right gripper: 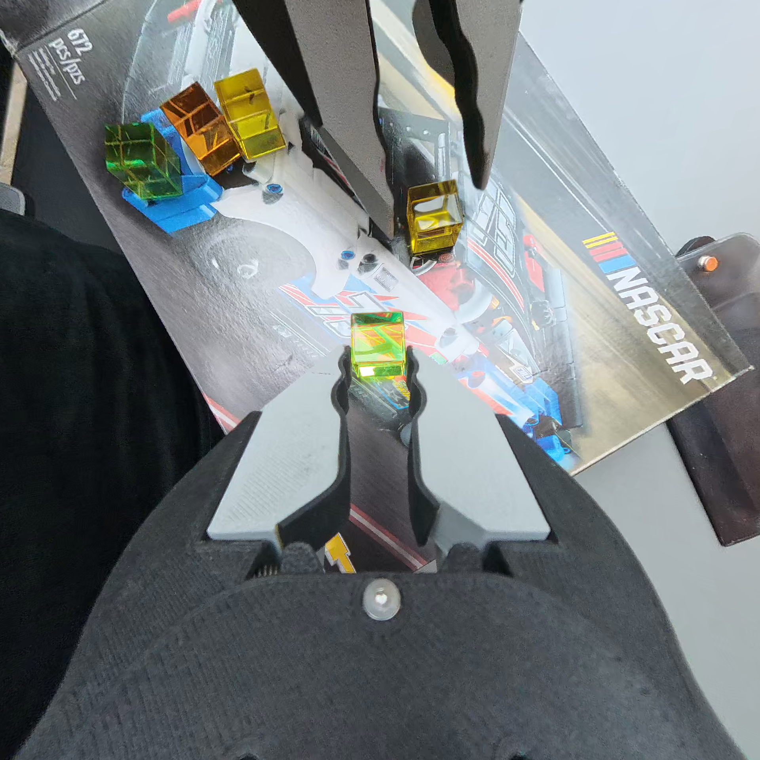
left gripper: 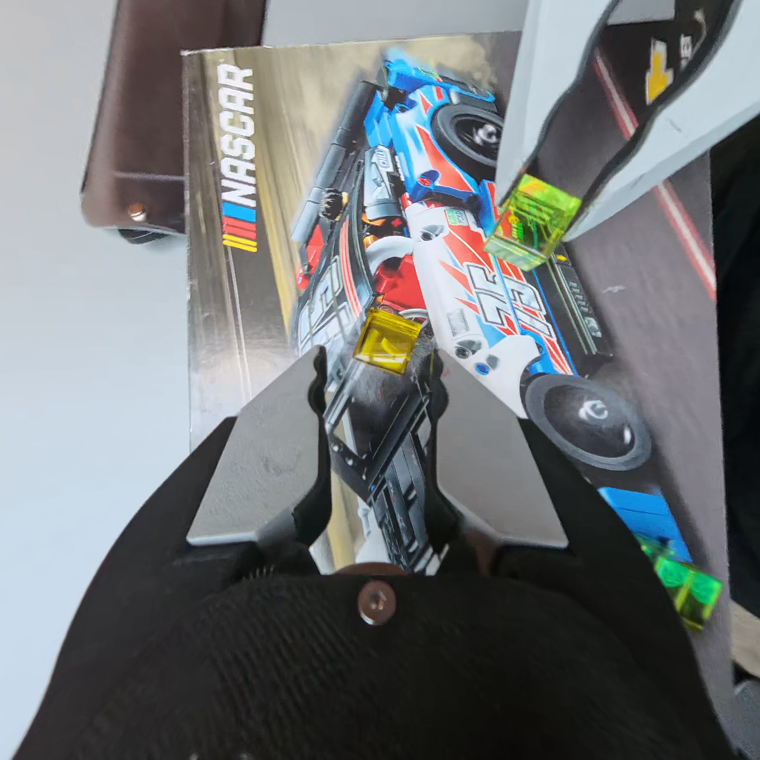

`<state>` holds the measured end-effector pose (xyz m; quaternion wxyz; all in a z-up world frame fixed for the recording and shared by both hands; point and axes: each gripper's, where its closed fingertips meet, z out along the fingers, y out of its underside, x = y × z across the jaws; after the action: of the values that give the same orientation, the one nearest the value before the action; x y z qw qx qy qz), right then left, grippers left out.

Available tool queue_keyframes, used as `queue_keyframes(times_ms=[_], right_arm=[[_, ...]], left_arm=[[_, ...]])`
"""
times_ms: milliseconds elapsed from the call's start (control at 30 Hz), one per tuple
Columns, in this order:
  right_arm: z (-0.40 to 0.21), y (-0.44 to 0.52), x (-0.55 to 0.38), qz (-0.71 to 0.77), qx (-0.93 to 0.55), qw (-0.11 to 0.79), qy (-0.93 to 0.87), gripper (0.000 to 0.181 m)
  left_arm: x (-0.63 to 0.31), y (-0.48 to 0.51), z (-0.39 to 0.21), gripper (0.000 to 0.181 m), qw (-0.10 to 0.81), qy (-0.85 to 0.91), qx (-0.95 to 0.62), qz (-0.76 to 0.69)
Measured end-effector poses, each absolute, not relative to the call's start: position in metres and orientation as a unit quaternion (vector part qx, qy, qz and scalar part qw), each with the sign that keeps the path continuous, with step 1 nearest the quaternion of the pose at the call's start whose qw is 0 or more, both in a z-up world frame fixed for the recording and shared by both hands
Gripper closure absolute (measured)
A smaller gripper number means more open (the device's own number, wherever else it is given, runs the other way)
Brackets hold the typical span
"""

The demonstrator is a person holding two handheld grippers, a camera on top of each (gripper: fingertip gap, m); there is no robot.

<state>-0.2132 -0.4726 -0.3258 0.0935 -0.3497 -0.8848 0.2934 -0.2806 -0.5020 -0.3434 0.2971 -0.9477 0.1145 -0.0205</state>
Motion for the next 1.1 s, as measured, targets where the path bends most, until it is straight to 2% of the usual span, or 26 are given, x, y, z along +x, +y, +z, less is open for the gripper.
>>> queue_keyframes(times_ms=[67,133,267,333,500,600,733,1100], right_arm=[[-0.333,-0.471,-0.210,0.289,-0.345,0.096,-0.888,0.159],[-0.343,-0.467,-0.206,0.272,-0.337,0.100,-0.896,0.159],[-0.346,-0.464,-0.205,0.269,-0.335,0.112,-0.896,0.158],[-0.353,-0.461,-0.204,0.247,-0.329,0.116,-0.904,0.151],[-0.353,-0.467,-0.208,0.251,-0.317,0.118,-0.907,0.157],[-0.353,-0.467,-0.211,0.239,-0.301,0.119,-0.915,0.153],[-0.353,-0.470,-0.210,0.234,-0.286,0.107,-0.923,0.151],[-0.349,-0.467,-0.211,0.233,-0.290,0.107,-0.922,0.157]], left_arm=[[-0.275,-0.503,-0.354,0.140,0.275,0.140,-0.951,-0.025],[-0.270,-0.500,-0.353,0.155,0.282,0.153,-0.947,-0.027],[-0.267,-0.501,-0.354,0.156,0.280,0.153,-0.947,-0.021],[-0.264,-0.504,-0.354,0.156,0.274,0.149,-0.950,-0.022],[-0.260,-0.507,-0.354,0.155,0.273,0.140,-0.952,-0.017],[-0.260,-0.510,-0.353,0.143,0.271,0.128,-0.954,-0.017],[-0.261,-0.517,-0.347,0.136,0.273,0.108,-0.956,-0.019],[-0.288,-0.563,-0.317,0.148,0.311,-0.019,-0.950,-0.004]])
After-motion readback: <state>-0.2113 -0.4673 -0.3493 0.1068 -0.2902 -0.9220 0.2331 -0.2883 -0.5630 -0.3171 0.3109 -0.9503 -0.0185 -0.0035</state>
